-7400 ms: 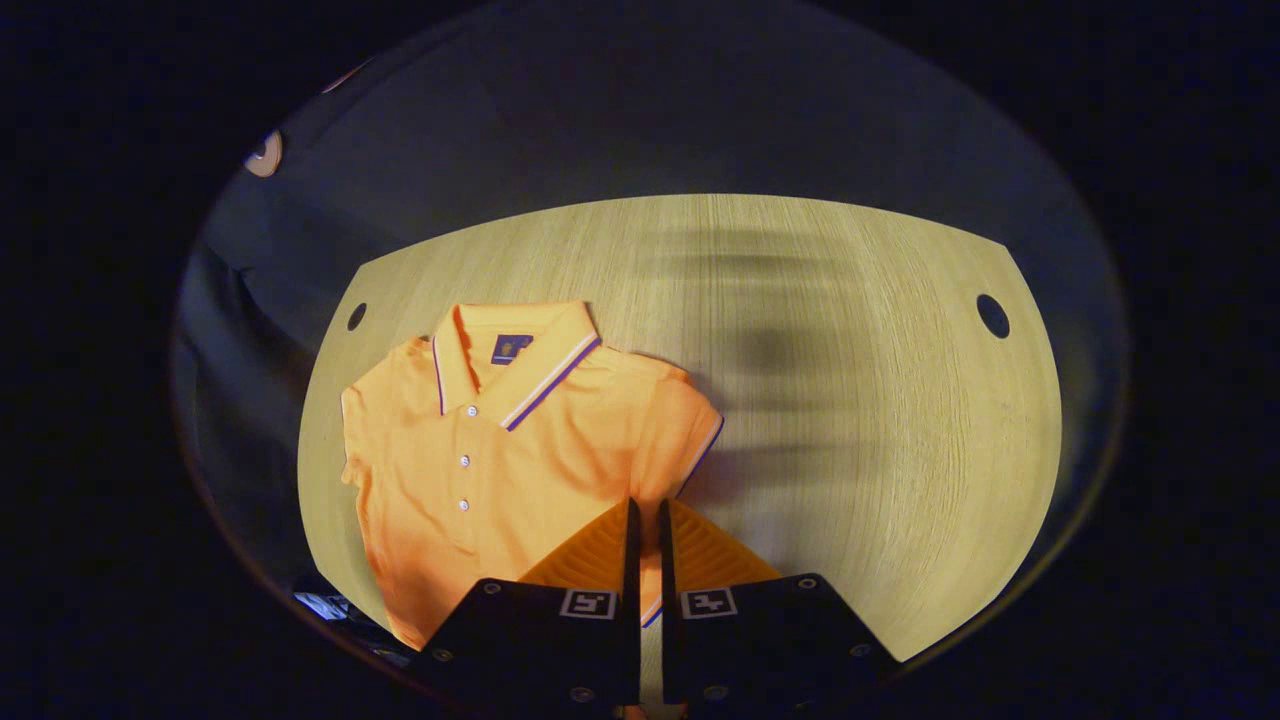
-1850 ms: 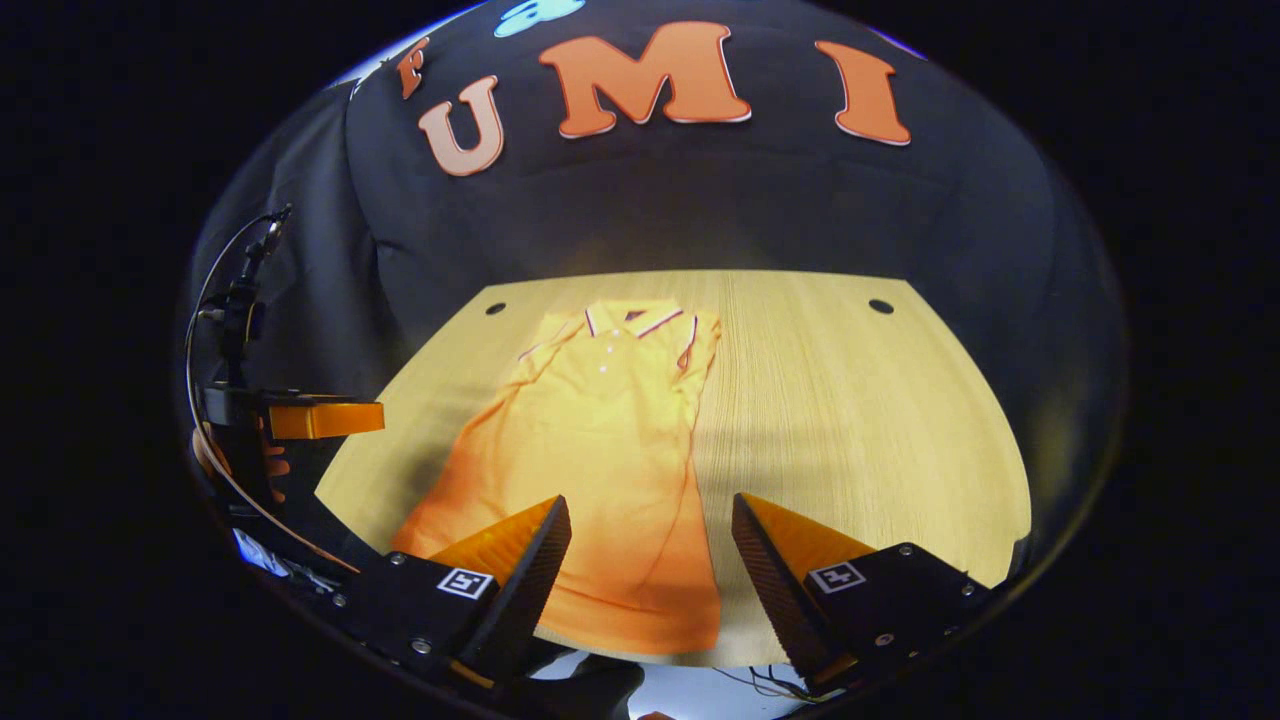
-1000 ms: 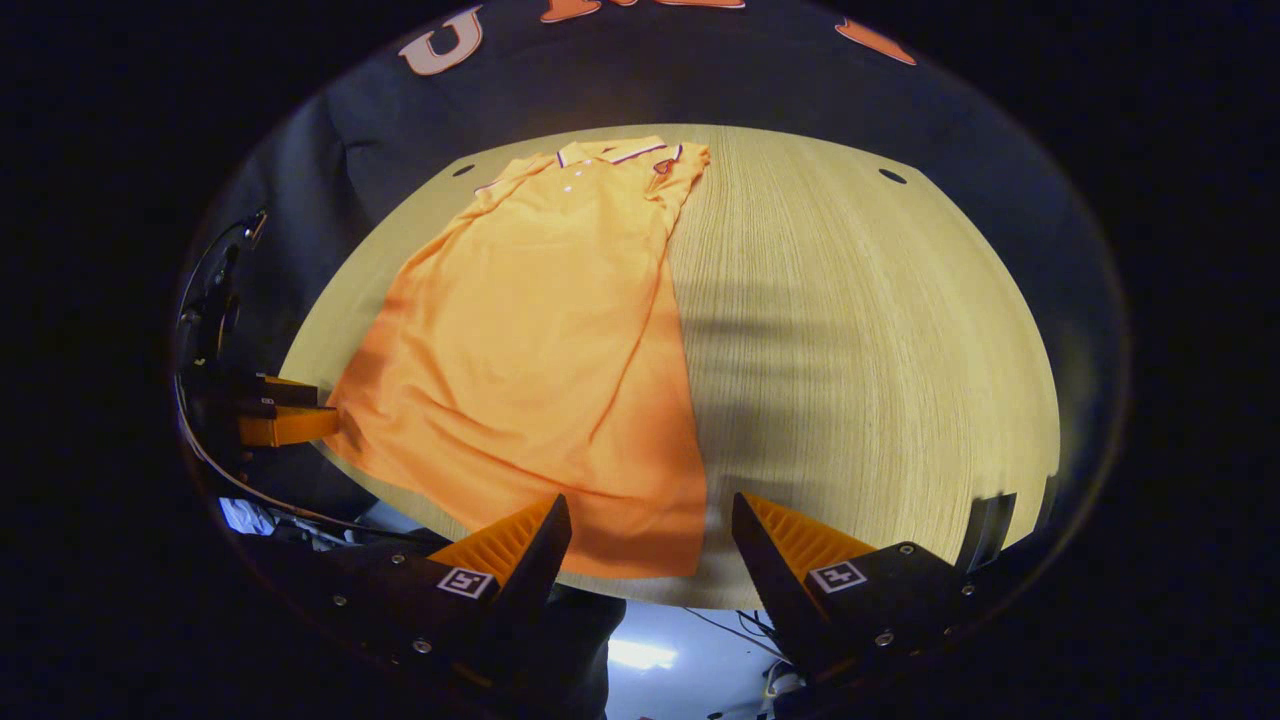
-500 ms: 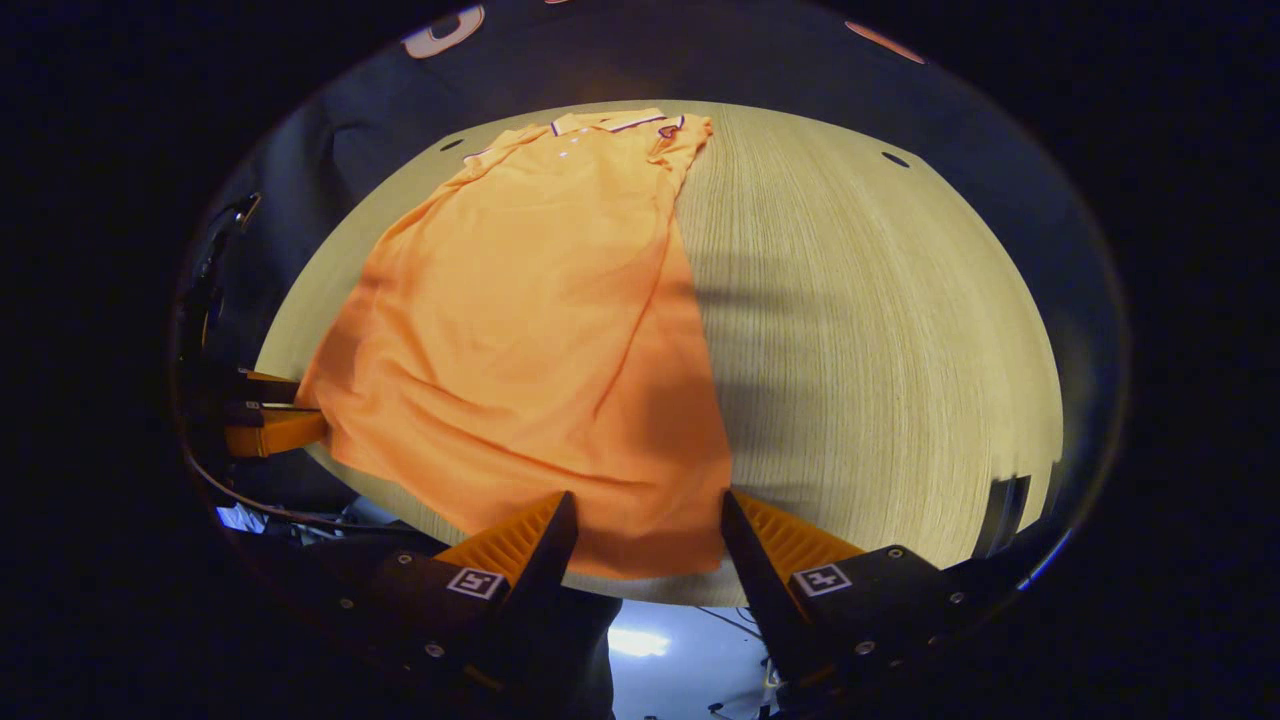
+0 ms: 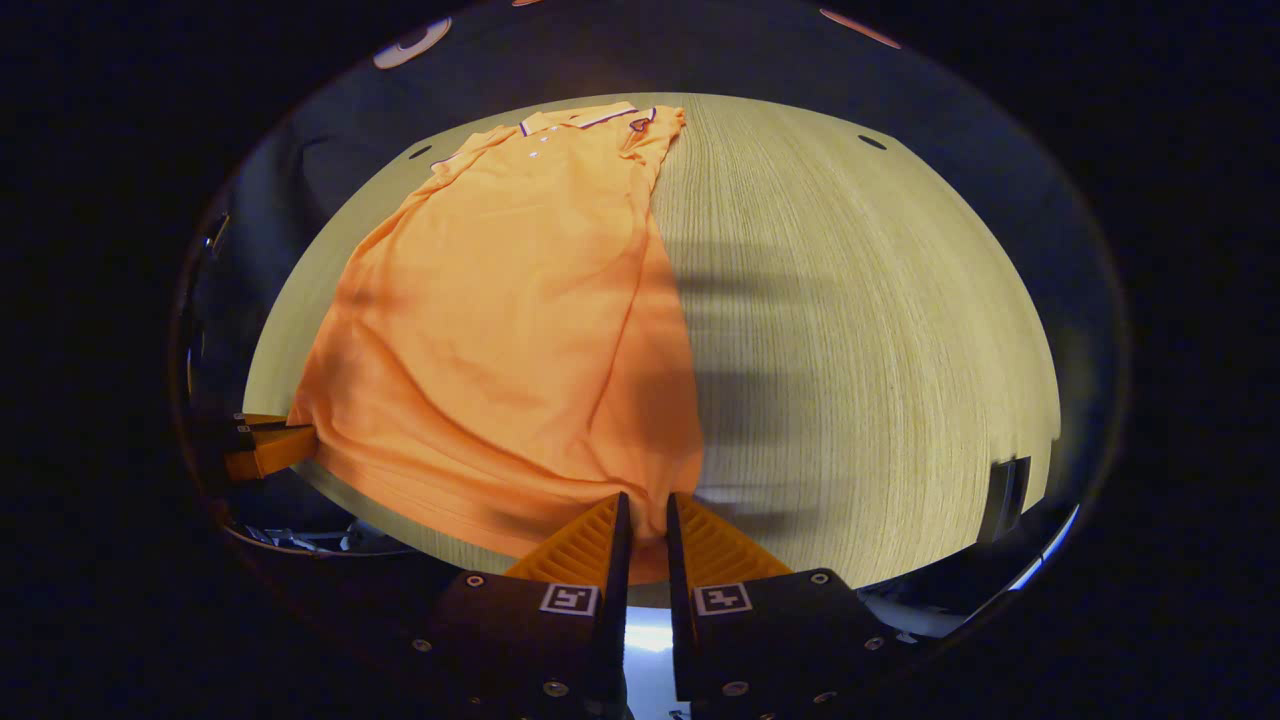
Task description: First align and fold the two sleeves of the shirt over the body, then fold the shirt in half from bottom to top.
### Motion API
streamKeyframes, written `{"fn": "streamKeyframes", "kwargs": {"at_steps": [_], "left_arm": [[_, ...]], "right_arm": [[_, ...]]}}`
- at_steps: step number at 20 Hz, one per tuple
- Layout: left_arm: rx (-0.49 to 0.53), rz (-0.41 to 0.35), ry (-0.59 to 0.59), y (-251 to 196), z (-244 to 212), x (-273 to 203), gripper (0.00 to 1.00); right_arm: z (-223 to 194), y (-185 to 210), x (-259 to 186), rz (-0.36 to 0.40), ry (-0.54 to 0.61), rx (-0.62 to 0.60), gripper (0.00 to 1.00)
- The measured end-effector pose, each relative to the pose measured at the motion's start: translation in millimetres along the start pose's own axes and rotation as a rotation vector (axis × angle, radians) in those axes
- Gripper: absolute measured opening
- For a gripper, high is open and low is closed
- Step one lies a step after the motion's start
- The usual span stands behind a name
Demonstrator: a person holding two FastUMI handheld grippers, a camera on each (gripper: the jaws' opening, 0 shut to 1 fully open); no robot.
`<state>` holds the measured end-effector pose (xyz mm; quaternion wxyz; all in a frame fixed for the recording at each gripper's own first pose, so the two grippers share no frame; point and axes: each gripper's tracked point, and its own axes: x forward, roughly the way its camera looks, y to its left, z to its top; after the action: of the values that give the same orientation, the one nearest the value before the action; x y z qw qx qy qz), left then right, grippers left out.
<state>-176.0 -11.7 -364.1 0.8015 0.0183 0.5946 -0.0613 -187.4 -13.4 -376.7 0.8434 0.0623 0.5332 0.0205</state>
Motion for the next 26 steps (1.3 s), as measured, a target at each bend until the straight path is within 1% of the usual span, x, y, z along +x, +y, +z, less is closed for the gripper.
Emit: {"fn": "streamKeyframes", "kwargs": {"at_steps": [1, 4, 6, 7, 8, 9, 10, 11, 13, 14, 15, 16, 18, 21, 23, 24, 25, 26], "left_arm": [[-0.009, -0.005, 0.005, -0.3, 0.7, 1.0, 0.13], [-0.017, -0.014, 0.017, -1.3, 1.5, 0.8, 0.13], [-0.005, -0.012, 0.020, -0.7, 1.6, 1.4, 0.13], [0.000, -0.012, 0.025, -0.5, -0.3, 0.2, 0.13], [0.004, -0.014, 0.026, -0.4, -0.1, 0.2, 0.13], [0.003, -0.017, 0.029, -0.4, 0.7, 0.3, 0.13], [0.002, -0.022, 0.030, -0.6, 0.9, 0.5, 0.13], [0.001, -0.029, 0.029, -1.2, 0.8, 0.6, 0.13], [0.006, -0.043, 0.006, 0.1, 5.0, 1.1, 0.13], [-0.008, -0.053, -0.005, -2.4, 9.6, 6.3, 0.08], [-0.010, -0.063, 0.015, -2.7, 6.0, 2.8, 0.02], [-0.015, -0.067, 0.006, -2.5, 9.2, 2.0, 0.01], [-0.015, -0.087, -0.030, -4.3, 19.7, -2.3, 0.01], [-0.025, -0.097, -0.084, -6.1, 39.9, -4.8, 0.01], [-0.018, -0.099, -0.106, -7.3, 48.4, -5.7, 0.01], [-0.015, -0.102, -0.120, -7.9, 53.5, -6.7, 0.01], [-0.012, -0.104, -0.130, -8.7, 57.2, -7.0, 0.01], [-0.007, -0.107, -0.138, -9.5, 60.5, -7.5, 0.01]], "right_arm": [[-1.2, 1.4, 0.5, 0.004, 0.013, 0.008, 0.21], [2.3, 0.3, 1.2, -0.016, 0.008, 0.047, 0.21], [1.5, 1.2, 1.9, -0.045, 0.009, 0.023, 0.20], [0.7, 5.9, 3.7, -0.034, 0.016, 0.006, 0.20], [-2.3, 7.7, 2.8, -0.055, 0.017, 0.014, 0.13], [2.1, 10.0, 2.0, -0.052, 0.021, 0.000, 0.06], [1.0, 11.1, 2.3, -0.049, 0.030, -0.014, 0.06], [2.7, 14.2, 0.7, -0.034, 0.027, -0.001, 0.06], [1.5, 26.6, -0.6, 0.026, 0.028, 0.022, 0.06], [4.0, 30.9, -2.3, 0.048, 0.019, 0.041, 0.06], [6.4, 30.8, -2.4, 0.055, 0.012, 0.042, 0.06], [9.0, 29.0, -2.9, 0.049, 0.004, 0.037, 0.06], [16.8, 33.6, -7.4, 0.078, -0.018, 0.063, 0.06], [27.3, 28.3, -11.5, 0.087, -0.039, 0.098, 0.06], [44.1, 35.8, -17.1, 0.147, -0.089, 0.140, 0.06], [49.6, 36.0, -18.8, 0.154, -0.108, 0.137, 0.06], [55.7, 32.1, -20.8, 0.142, -0.134, 0.129, 0.06], [63.9, 33.9, -24.5, 0.151, -0.159, 0.122, 0.06]]}}
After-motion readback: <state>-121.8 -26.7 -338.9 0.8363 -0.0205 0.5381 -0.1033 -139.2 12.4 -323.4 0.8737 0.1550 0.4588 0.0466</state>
